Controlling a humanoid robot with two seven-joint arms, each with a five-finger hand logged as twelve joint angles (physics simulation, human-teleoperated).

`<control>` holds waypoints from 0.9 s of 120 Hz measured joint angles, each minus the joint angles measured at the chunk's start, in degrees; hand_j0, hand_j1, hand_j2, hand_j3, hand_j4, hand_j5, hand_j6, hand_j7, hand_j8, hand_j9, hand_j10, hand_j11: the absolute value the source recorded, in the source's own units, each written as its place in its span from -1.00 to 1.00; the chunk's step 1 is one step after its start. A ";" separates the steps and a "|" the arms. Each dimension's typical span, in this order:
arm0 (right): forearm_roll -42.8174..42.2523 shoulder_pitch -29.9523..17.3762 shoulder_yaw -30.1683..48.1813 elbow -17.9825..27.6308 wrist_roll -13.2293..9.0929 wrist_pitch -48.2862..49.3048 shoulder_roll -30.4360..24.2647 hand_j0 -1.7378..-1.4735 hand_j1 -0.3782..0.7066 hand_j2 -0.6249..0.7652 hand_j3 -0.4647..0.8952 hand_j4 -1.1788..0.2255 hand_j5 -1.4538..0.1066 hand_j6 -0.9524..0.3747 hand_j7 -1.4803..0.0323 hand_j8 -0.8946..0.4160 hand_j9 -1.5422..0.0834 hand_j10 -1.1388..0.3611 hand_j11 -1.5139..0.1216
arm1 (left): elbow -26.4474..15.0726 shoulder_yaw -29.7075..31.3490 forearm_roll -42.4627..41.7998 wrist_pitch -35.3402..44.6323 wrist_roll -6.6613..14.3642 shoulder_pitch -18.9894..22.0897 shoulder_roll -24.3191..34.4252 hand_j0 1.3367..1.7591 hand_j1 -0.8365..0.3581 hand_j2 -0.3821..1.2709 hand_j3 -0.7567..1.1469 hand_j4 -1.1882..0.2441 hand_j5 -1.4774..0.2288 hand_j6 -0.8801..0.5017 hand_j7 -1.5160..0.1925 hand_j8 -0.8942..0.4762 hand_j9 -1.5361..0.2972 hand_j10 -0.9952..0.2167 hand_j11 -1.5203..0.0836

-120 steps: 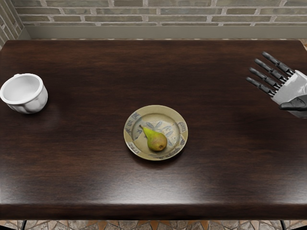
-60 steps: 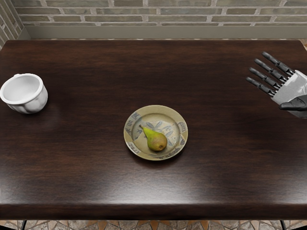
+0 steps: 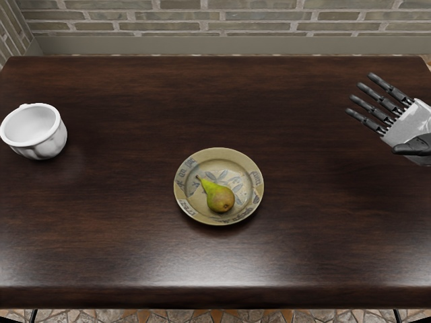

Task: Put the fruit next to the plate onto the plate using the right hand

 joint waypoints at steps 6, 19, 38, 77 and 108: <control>0.00 0.00 0.00 0.00 0.00 0.00 0.00 -0.40 -0.95 -0.10 -0.32 0.68 0.86 0.44 0.96 0.37 0.90 0.52 0.85 | 0.00 0.00 0.00 0.00 0.00 0.00 0.00 0.52 0.98 -0.54 -0.20 0.66 0.73 0.27 0.77 0.30 0.68 0.64 0.90; 0.00 0.00 0.00 0.00 0.00 0.00 0.00 -0.40 -0.95 -0.10 -0.32 0.68 0.86 0.44 0.96 0.37 0.90 0.52 0.85 | 0.00 0.00 0.00 0.00 0.00 0.00 0.00 0.52 0.98 -0.54 -0.20 0.66 0.73 0.27 0.77 0.30 0.68 0.64 0.90; 0.00 0.00 0.00 0.00 0.00 0.00 0.00 -0.40 -0.95 -0.10 -0.32 0.68 0.86 0.44 0.96 0.37 0.90 0.52 0.85 | 0.00 0.00 0.00 0.00 0.00 0.00 0.00 0.52 0.98 -0.54 -0.20 0.66 0.73 0.27 0.77 0.30 0.68 0.64 0.90; 0.00 0.00 0.00 0.00 0.00 0.00 0.00 -0.40 -0.95 -0.10 -0.32 0.68 0.86 0.44 0.96 0.37 0.90 0.52 0.85 | 0.00 0.00 0.00 0.00 0.00 0.00 0.00 0.52 0.98 -0.54 -0.20 0.66 0.73 0.27 0.77 0.30 0.68 0.64 0.90; 0.00 0.00 0.00 0.00 0.00 0.00 0.00 -0.40 -0.95 -0.10 -0.32 0.68 0.86 0.44 0.96 0.37 0.90 0.52 0.85 | 0.00 0.00 0.00 0.00 0.00 0.00 0.00 0.52 0.98 -0.54 -0.20 0.66 0.73 0.27 0.77 0.30 0.68 0.64 0.90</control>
